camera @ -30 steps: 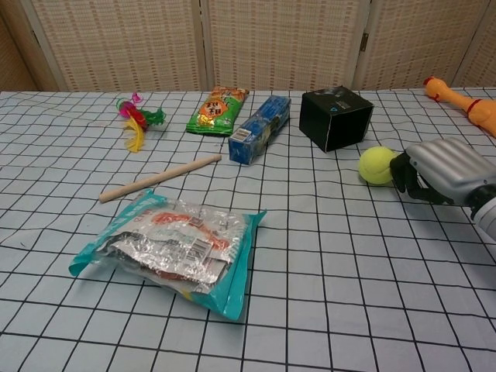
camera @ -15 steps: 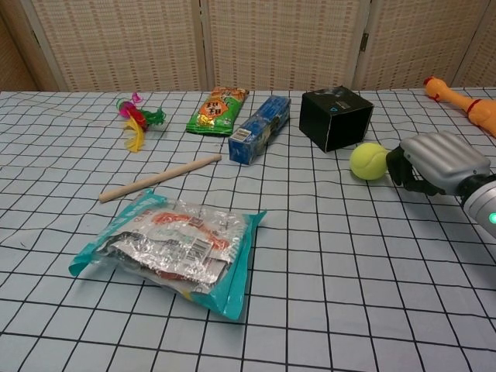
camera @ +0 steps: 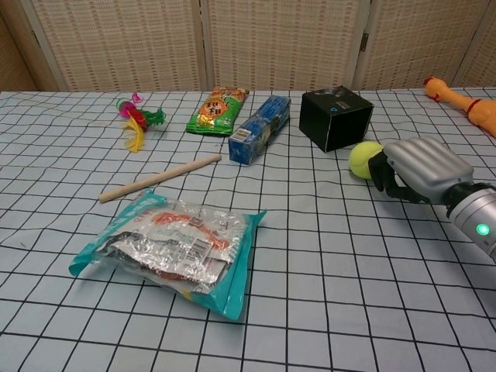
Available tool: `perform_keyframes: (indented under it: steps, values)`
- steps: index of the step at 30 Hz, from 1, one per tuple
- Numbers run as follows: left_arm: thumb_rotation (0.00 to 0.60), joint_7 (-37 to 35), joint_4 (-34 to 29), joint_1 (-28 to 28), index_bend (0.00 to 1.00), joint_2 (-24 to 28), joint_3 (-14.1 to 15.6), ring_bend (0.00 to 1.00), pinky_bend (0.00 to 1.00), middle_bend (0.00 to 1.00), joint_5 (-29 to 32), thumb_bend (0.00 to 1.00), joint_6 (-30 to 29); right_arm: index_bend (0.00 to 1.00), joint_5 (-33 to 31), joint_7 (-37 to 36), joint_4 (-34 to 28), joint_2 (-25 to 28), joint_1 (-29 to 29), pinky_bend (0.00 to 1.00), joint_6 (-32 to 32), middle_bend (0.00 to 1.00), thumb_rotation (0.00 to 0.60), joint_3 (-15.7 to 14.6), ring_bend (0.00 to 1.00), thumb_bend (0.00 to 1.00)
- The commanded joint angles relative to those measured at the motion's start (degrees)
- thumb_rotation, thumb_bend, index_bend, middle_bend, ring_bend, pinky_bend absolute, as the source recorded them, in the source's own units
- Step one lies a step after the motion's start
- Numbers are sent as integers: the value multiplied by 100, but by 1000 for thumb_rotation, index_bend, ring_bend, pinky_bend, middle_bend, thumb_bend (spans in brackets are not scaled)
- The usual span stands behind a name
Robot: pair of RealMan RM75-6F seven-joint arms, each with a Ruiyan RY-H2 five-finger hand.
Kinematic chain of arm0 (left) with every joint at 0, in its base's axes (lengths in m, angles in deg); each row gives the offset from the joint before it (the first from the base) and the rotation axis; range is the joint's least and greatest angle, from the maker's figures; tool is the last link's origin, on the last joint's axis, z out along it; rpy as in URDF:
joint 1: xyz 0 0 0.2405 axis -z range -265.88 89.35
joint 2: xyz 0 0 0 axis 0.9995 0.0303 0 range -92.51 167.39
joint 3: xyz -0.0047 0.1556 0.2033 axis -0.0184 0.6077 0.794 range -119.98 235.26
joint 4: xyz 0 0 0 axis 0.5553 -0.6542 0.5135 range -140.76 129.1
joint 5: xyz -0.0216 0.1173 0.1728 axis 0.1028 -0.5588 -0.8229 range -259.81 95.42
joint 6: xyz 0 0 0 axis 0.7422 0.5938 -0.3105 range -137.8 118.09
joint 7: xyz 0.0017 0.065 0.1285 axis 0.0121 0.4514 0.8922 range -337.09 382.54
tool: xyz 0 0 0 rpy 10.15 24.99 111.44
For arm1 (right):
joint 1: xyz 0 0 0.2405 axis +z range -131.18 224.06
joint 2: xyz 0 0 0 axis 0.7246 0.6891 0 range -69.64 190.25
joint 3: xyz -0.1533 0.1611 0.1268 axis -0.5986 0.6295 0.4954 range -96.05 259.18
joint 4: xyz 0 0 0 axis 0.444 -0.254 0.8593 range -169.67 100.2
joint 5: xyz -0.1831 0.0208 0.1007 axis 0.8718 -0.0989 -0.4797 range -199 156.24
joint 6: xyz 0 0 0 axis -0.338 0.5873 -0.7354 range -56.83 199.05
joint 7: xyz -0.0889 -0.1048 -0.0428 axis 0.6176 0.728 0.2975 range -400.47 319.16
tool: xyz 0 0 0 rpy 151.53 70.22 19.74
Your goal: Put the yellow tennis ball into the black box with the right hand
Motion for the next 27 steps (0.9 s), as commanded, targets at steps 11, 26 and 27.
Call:
perform_keyframes:
  steps: [11,26,27]
  values:
    - [600,60,3,21,164,-19,-14,155,421,136,95,459,83,817,-219,-36,492,-200,405,779,586,780,600,203,732,1000]
    - [600,165,14,53,166,-45,-87,158,424,137,387,459,243,817,-267,-20,835,-159,639,779,962,780,600,194,732,1000]
    - [600,167,9,48,165,-44,-86,158,424,137,385,459,234,817,-266,-12,810,-128,641,779,947,780,600,193,732,1000]
